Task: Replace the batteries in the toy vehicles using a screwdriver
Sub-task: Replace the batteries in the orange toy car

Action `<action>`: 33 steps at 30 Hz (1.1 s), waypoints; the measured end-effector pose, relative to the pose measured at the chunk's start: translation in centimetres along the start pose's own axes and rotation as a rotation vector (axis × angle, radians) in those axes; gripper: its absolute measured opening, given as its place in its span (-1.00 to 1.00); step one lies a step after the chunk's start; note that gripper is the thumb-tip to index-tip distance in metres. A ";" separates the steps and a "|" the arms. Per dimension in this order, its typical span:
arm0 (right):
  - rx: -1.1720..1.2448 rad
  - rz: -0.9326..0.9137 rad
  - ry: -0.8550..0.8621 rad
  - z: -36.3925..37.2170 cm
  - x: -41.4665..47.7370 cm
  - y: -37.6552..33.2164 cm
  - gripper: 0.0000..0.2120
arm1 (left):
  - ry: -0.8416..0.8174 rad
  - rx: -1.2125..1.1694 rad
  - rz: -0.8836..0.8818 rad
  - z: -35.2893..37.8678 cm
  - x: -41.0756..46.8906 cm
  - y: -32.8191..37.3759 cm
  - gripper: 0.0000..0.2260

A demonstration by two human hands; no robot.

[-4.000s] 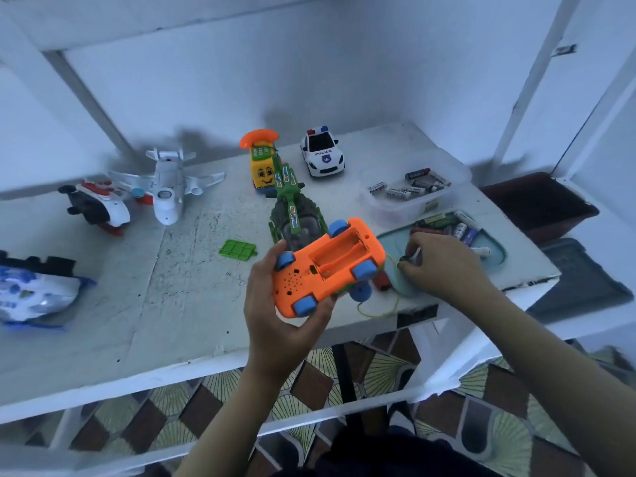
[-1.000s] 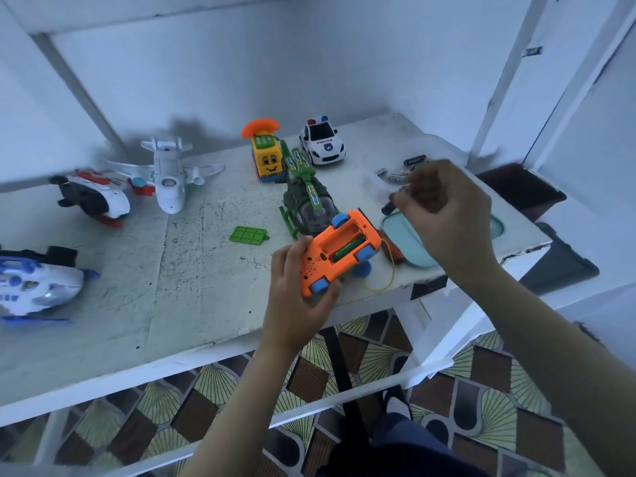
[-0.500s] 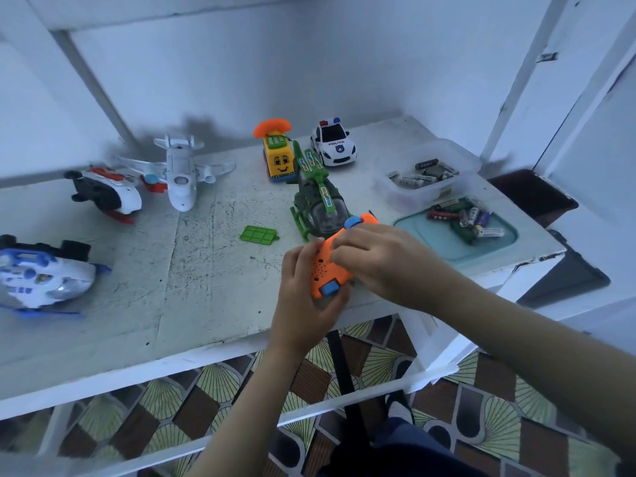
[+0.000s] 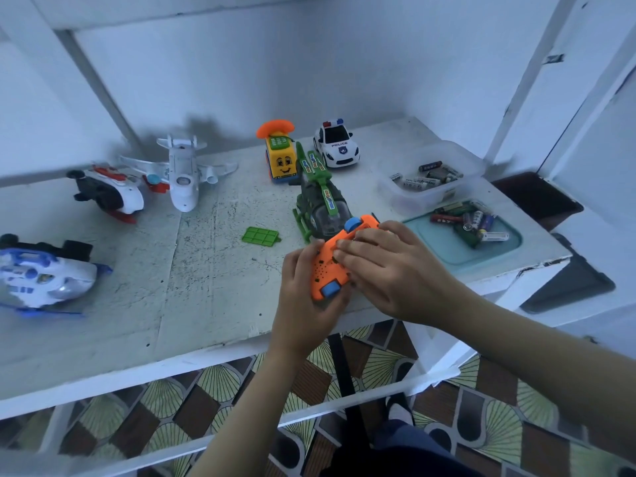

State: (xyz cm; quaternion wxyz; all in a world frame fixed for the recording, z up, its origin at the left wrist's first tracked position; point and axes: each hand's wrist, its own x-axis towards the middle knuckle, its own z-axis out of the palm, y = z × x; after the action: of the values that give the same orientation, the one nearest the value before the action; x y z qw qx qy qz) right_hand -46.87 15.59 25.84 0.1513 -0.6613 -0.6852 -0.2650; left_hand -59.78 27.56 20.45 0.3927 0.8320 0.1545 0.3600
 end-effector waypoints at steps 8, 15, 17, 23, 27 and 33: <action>-0.107 0.120 -0.022 0.5 -0.4 -0.3 -0.70 | 0.019 0.040 0.013 0.1 0.0 -0.2 -0.41; -0.153 0.235 -0.023 0.9 -0.1 -1.1 -0.70 | 0.027 0.039 0.000 0.1 0.0 -0.1 -0.41; -0.156 0.261 -0.035 0.9 0.0 -1.4 -0.69 | 0.026 0.044 0.002 0.1 0.0 -0.1 -0.41; -0.006 0.306 -0.017 0.7 0.8 -1.4 -0.71 | 0.038 0.021 0.008 0.0 0.2 0.0 -0.44; 0.263 0.537 0.050 0.7 0.0 -1.6 -0.65 | 0.032 0.036 0.019 -0.1 -0.1 -0.2 -0.46; 0.733 0.921 0.121 0.9 -0.8 -1.7 -0.44 | 0.073 0.042 0.003 -0.2 -0.2 -0.2 -0.51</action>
State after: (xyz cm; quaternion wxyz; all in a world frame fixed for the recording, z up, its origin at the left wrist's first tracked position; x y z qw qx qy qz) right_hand -48.36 15.47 24.34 0.5082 -0.7789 -0.3647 0.0446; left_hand -60.05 27.74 20.31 0.3689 0.8267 0.1749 0.3873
